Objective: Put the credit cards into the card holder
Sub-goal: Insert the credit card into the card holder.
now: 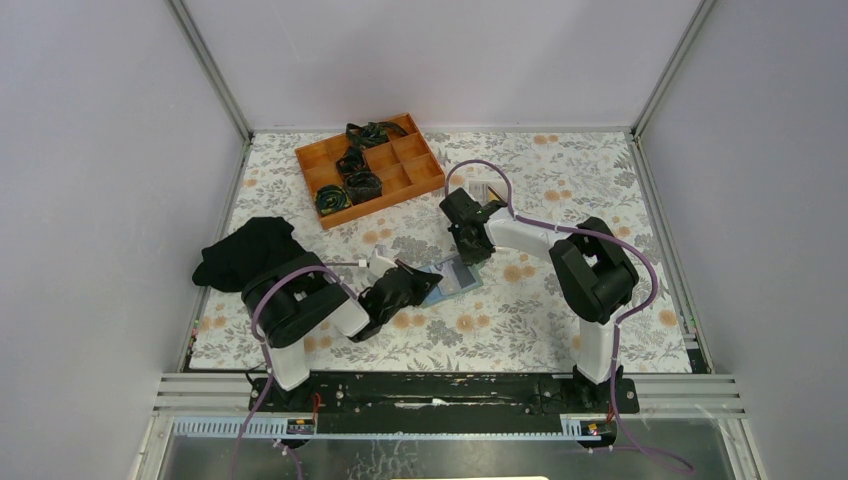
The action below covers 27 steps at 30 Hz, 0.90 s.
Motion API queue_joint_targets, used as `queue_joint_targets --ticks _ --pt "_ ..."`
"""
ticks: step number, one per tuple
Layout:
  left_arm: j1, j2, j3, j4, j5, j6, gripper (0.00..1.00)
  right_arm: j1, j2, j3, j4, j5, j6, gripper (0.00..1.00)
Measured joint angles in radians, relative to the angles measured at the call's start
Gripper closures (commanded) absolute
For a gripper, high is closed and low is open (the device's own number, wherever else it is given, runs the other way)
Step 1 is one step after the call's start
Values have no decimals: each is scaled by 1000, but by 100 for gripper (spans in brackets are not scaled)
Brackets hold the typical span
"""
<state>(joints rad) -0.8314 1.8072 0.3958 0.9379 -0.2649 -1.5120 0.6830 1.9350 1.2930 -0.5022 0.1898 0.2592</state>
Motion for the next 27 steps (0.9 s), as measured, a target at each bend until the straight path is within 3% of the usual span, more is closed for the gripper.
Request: queue_joint_targets --ticks 17,27 --pt "-45 -2 -2 -13 -101 -30 100 10 0 0 0 18 -1 75" --pt "-45 -42 -7 -36 -118 94 100 11 1 0 0 19 -1 75"
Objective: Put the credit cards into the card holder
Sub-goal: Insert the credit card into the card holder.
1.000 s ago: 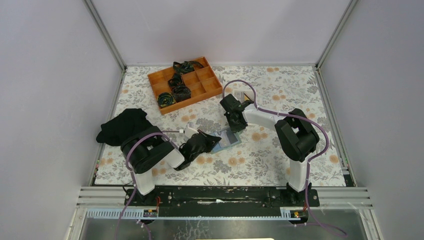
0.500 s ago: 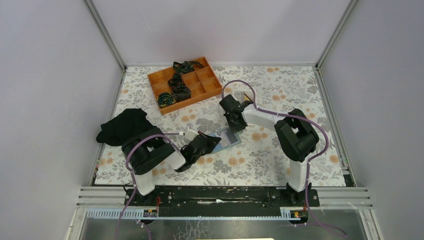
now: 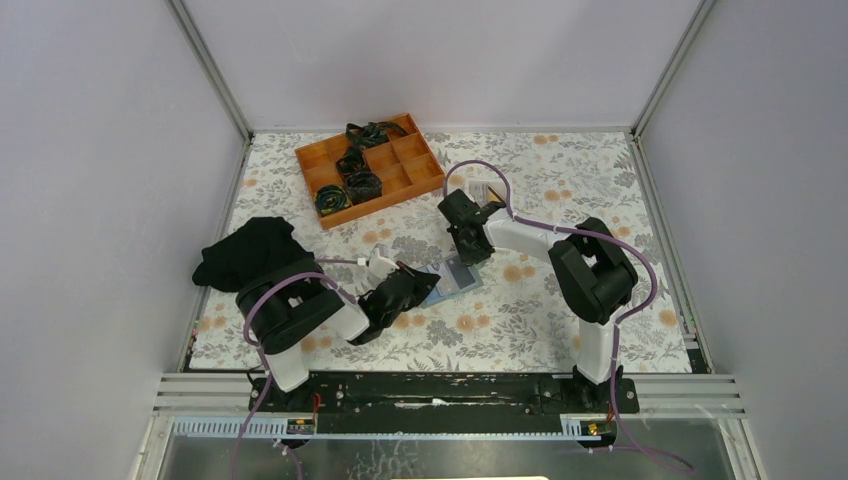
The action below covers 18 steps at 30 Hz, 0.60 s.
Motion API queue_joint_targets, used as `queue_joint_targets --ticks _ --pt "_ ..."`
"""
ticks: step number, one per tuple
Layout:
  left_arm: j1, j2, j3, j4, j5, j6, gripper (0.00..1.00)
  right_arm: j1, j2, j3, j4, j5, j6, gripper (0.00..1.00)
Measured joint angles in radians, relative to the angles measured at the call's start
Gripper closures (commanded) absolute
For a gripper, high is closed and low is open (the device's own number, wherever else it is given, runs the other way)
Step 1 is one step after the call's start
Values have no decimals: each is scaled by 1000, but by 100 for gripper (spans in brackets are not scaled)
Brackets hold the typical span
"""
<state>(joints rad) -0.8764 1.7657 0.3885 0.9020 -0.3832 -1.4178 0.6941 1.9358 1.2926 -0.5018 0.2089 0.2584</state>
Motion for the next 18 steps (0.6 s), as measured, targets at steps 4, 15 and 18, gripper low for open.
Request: queue_joint_targets --ticks 4,15,18 --pt "0 0 6 -2 -1 38 100 0 0 0 0 0 0 75" --pt "-8 24 33 0 0 66 100 0 1 0 0 0 0 75" --pt "-10 32 39 2 -1 66 100 0 1 0 0 0 0 75"
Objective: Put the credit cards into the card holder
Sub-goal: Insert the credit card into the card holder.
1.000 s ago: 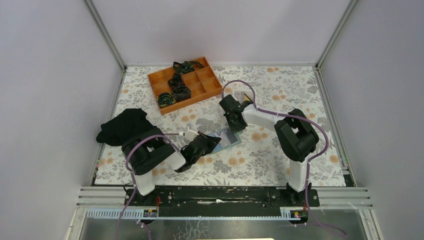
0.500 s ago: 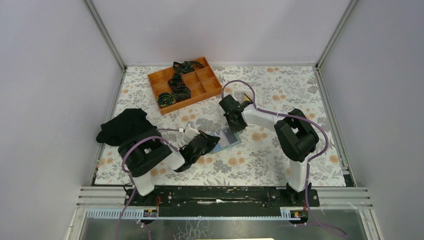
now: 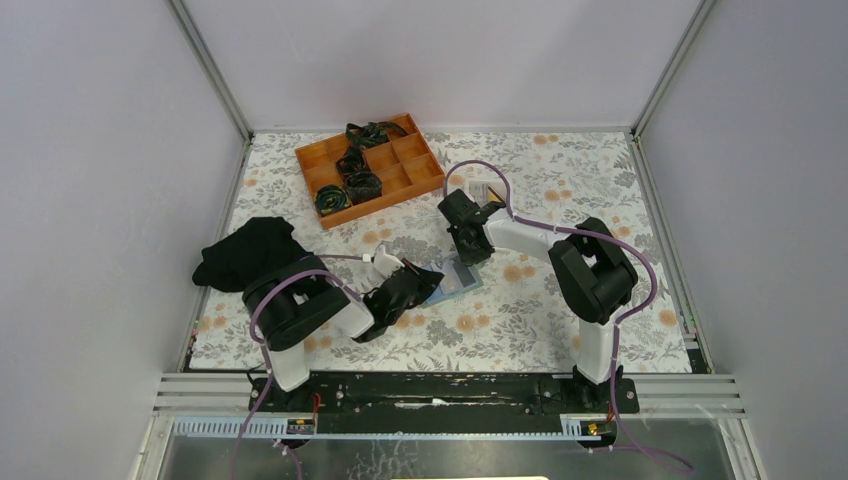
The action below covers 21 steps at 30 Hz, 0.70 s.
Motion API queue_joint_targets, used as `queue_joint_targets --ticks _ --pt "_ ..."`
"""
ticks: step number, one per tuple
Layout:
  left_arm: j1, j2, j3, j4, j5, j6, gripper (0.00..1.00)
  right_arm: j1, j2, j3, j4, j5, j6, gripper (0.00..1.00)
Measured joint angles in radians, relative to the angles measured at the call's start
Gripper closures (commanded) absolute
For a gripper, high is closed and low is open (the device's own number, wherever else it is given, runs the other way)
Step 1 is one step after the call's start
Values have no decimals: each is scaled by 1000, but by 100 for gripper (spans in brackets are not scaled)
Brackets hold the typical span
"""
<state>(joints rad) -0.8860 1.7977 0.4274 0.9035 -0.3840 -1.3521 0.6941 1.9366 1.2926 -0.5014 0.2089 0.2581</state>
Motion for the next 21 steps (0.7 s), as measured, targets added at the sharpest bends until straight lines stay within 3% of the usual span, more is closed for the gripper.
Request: queue_joint_targets --ticks 7,16,21 --pt "-8 23 22 2 -2 0 99 0 1 0 0 0 0 75" --pt "-17 43 39 -2 8 7 74 1 1 0 0 0 0 75" --pt "-22 28 38 -14 13 21 68 5 2 0 1 7 0 75"
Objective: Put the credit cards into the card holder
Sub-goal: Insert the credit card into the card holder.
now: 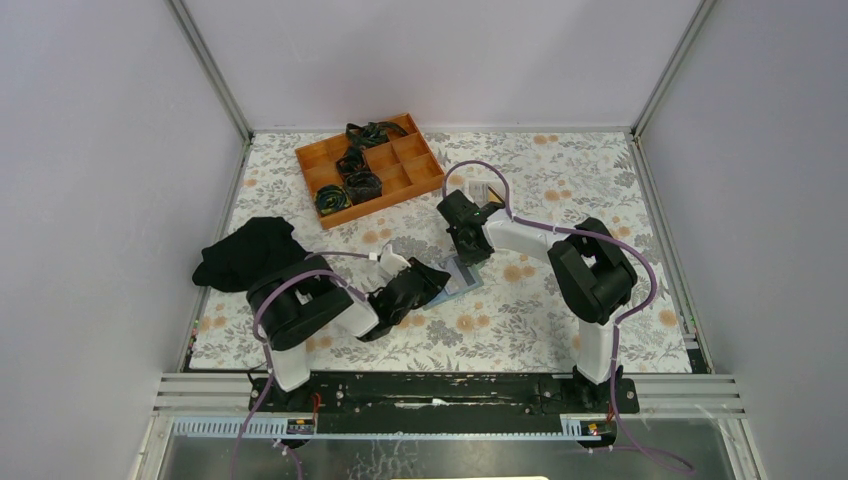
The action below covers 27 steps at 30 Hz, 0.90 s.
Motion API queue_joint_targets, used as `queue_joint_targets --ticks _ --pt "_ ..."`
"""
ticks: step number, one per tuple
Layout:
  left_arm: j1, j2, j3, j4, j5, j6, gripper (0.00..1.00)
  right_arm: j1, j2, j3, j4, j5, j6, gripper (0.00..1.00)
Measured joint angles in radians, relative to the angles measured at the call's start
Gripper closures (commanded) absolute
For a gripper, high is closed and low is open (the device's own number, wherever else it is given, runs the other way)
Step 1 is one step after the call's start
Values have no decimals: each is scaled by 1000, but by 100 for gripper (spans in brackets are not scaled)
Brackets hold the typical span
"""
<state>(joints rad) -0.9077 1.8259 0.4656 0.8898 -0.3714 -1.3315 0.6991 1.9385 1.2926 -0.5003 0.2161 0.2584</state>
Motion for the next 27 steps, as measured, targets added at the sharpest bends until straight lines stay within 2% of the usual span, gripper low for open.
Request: queue_joint_targets --ticks 12,17,23,27 --pt "-13 -120 -5 -175 4 51 58 2 0 -1 2 3 1 75" --pt "-14 -161 -5 -236 -1 68 58 2 0 -1 2 3 2 75" --pt "-13 -204 -5 -319 -26 92 67 2 0 -1 2 3 4 75" --pt "-13 -217 -4 -364 -51 115 88 2 0 -1 2 3 4 75"
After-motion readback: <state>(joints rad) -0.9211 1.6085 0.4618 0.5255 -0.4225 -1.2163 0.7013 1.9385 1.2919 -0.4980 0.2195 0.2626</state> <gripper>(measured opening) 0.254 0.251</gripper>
